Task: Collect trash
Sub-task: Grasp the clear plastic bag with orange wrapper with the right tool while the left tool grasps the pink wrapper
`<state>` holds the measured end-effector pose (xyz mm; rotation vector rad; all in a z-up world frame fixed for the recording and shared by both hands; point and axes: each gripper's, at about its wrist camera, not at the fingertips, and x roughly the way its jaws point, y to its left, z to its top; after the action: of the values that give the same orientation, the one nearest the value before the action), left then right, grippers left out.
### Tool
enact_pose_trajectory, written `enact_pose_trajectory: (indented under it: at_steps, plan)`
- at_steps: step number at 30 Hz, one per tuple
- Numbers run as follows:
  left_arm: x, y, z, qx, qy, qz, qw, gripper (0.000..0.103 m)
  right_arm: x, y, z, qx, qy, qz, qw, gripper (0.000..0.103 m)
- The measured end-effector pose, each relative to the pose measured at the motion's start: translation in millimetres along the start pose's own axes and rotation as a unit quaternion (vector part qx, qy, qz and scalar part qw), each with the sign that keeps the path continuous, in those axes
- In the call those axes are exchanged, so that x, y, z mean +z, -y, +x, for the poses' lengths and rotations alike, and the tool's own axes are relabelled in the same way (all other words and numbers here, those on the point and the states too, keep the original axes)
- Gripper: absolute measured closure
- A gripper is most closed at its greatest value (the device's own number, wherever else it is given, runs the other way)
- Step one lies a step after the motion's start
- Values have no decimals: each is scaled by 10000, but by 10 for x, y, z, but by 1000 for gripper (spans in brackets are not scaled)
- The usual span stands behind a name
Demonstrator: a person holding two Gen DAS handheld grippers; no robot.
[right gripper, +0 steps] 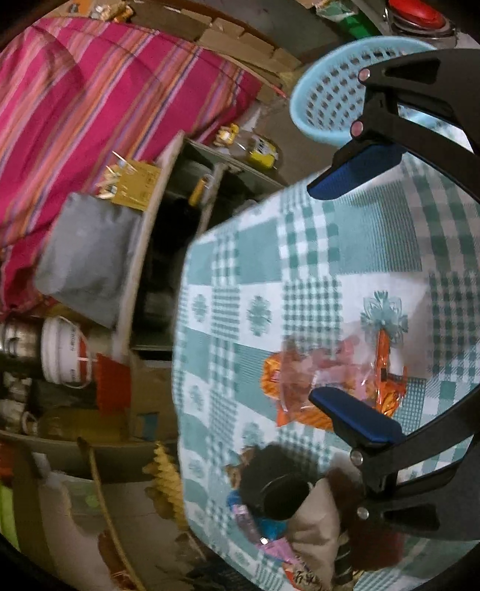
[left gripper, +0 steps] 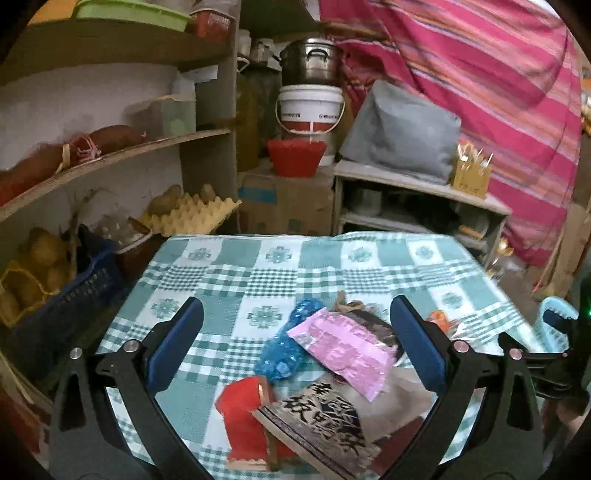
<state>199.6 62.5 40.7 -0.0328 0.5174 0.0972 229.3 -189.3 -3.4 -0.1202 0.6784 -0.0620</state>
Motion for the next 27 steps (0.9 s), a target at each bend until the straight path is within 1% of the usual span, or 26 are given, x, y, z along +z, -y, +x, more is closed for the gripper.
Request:
enact_pose_trajectory:
  at_steps: [2,5,8,11,13,14,16,19,21,23,24,25,26,27]
  plan:
    - [-9,39,74,112,-35,89,9999,5,-15,-42,112,82,-108,-6,9999,4]
    - [-10,93,182,156,-148,195,9996,5,-16,-114,252,161,-248,-56,9995,4]
    - [-20,145,296,24,-300,235,9993,5,-11,-163,357,261,-360,-44,9990,4]
    - [-61,169,445,-148,-601,85,9980,5,-35,-246,459,313,-513,-125,9981,5]
    - [-89,172,524,-207,-763,41,9969,5,-53,-282,505,369,-610,-184,9973,8]
    - [-98,186,548,-213,-816,58,9964,5,-62,-312,529,377,-655,-237,9969,14]
    - [-121,226,580,-267,-899,143,9955,6,-70,-330,552,451,-718,-273,9960,21]
    - [-154,311,587,-392,-970,323,9940,6,-72,-351,567,625,-787,-260,9946,36]
    - [-191,388,615,-492,-1074,500,9917,6,-71,-366,573,785,-839,-270,9930,55]
    - [-209,434,651,-573,-1170,566,9899,7,-71,-370,578,895,-864,-261,9919,62]
    - [-214,442,670,-617,-1218,577,9889,11,-73,-369,571,924,-853,-250,9917,66]
    - [-219,444,688,-677,-1281,568,9878,16,-72,-363,565,959,-846,-241,9915,69]
    - [-221,442,703,-712,-1319,545,9872,18,-71,-350,554,996,-837,-219,9913,72]
    - [-227,434,720,-758,-1372,508,9863,24,-66,-331,540,1034,-824,-186,9910,72]
